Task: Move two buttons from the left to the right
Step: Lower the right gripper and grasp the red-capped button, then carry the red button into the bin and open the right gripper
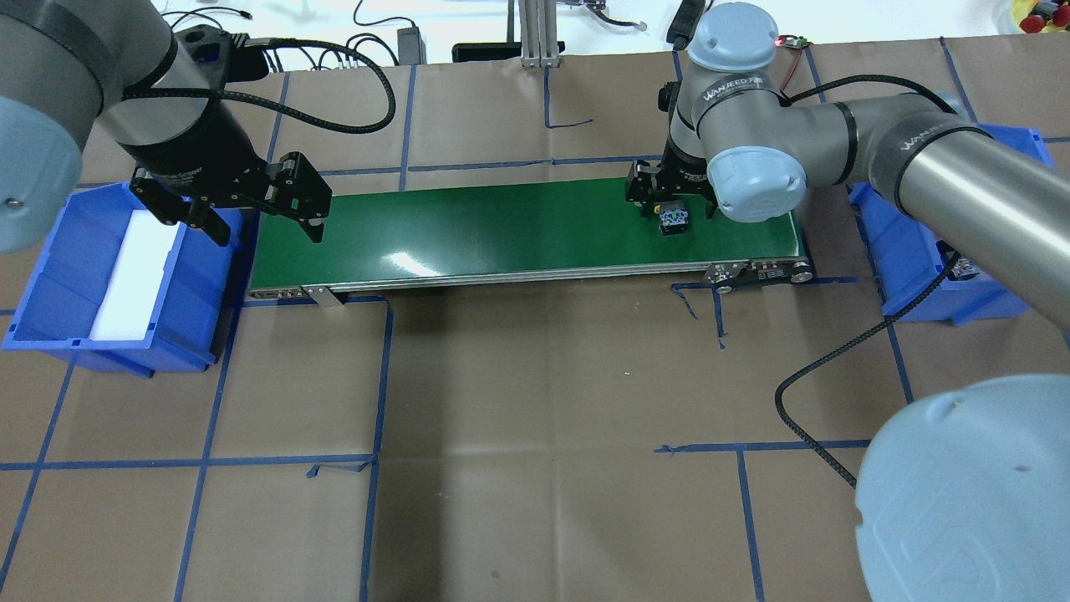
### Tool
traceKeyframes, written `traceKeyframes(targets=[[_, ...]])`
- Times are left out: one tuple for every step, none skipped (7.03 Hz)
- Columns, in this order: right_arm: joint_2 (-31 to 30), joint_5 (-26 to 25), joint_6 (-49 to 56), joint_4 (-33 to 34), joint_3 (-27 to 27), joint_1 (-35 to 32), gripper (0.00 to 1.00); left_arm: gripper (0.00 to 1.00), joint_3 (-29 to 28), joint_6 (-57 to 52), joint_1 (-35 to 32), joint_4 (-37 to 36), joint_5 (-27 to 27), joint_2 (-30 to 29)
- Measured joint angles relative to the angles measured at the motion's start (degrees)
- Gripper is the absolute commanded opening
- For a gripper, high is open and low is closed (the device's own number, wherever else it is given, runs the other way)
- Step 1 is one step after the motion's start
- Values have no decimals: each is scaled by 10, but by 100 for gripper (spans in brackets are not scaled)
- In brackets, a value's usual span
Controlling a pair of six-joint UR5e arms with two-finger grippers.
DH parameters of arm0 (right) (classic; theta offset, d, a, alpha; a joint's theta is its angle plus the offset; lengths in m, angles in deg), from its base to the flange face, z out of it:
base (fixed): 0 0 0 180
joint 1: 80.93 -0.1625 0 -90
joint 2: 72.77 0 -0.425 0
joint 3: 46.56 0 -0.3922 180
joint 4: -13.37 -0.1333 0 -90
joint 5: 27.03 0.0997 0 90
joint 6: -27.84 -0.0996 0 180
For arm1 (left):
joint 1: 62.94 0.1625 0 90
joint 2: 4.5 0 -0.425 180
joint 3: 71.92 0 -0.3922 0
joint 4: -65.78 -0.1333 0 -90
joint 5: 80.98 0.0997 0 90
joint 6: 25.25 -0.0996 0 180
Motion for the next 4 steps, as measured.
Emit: traceKeyframes(targets=[[0, -1, 3, 0, -1, 0, 9, 100, 0, 0, 0, 0, 0, 0], [-2, -2, 6, -3, -3, 1, 6, 100, 0, 0, 0, 0, 0, 0], [-5, -3, 8, -6, -5, 1, 6, 100, 0, 0, 0, 0, 0, 0], [-9, -4, 9, -8, -7, 3, 6, 100, 0, 0, 0, 0, 0, 0]])
